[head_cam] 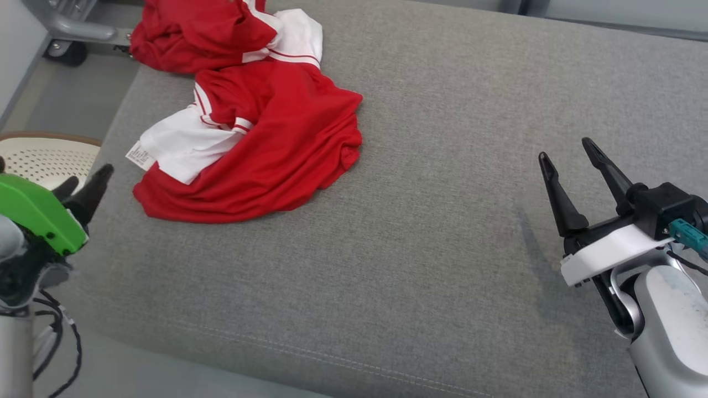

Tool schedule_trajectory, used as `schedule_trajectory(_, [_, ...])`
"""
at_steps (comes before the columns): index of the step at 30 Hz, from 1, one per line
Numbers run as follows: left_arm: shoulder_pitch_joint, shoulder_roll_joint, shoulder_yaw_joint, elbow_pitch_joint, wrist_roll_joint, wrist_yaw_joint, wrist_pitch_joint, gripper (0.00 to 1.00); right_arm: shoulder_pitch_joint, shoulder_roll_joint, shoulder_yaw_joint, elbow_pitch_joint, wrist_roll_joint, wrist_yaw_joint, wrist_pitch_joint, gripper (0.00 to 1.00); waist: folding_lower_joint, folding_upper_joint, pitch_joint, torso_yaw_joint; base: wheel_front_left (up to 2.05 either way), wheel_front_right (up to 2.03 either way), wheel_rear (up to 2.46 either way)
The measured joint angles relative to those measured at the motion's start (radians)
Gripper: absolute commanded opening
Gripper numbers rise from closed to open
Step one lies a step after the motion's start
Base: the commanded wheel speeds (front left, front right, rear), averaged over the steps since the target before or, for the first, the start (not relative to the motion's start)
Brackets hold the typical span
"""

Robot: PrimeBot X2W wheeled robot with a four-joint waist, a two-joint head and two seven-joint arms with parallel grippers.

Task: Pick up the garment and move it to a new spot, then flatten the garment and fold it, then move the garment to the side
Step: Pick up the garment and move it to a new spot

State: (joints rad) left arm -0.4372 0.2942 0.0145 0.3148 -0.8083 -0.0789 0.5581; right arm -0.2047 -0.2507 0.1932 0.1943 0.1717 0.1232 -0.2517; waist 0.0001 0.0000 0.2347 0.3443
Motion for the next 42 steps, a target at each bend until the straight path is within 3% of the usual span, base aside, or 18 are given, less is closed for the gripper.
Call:
schedule_trajectory(3, [-0.035, 0.042, 0.016, -0.002, -0.011, 0.0, 0.051, 1.0, -0.023, -0.001, 0.003, -0.007, 0.0, 0.0, 0.0, 1.0, 0.0, 0.0, 0.034, -0.034, 0.0, 0.0, 0.0])
schedule_trajectory(15, [-0.15, 0.107, 0.053, -0.051, -0.069, 0.012, 0.18, 1.0, -0.178, -0.005, 0.002, -0.047, 0.002, 0.0, 0.0, 1.0, 0.0, 0.0, 0.196, -0.169, 0.0, 0.0, 0.0])
schedule_trajectory(31, [-0.172, 0.097, 0.03, 0.032, -0.054, 0.043, 0.206, 1.0, -0.243, -0.014, -0.024, -0.034, 0.004, 0.0, 0.0, 1.0, 0.0001, 0.0, 0.338, -0.281, 0.0, 0.0, 0.0])
schedule_trajectory(32, [-0.175, 0.097, 0.028, 0.037, -0.054, 0.043, 0.206, 0.91, -0.244, -0.012, -0.024, -0.03, 0.004, 0.0, 0.0, 1.0, 0.0, 0.0, 0.339, -0.283, 0.0, 0.0, 0.0])
schedule_trajectory(34, [-0.179, 0.094, 0.026, 0.044, -0.058, 0.042, 0.207, 0.0, -0.244, -0.01, -0.024, -0.022, 0.004, 0.0, 0.0, 1.0, 0.0001, 0.0, 0.336, -0.286, 0.0, 0.0, 0.0])
schedule_trajectory(39, [-0.179, 0.054, 0.006, 0.047, -0.104, 0.009, 0.223, 0.0, -0.244, -0.005, -0.024, -0.007, 0.004, 0.0, 0.0, 1.0, 0.0, 0.0001, 0.317, -0.287, 0.0, 0.0, 0.0])
schedule_trajectory(42, [-0.178, -0.013, -0.012, 0.02, -0.185, -0.016, 0.251, 0.0, -0.243, 0.0, -0.024, 0.003, 0.005, 0.0, 0.0, 1.0, 0.0, 0.0, 0.301, -0.287, 0.0, 0.0, 0.0])
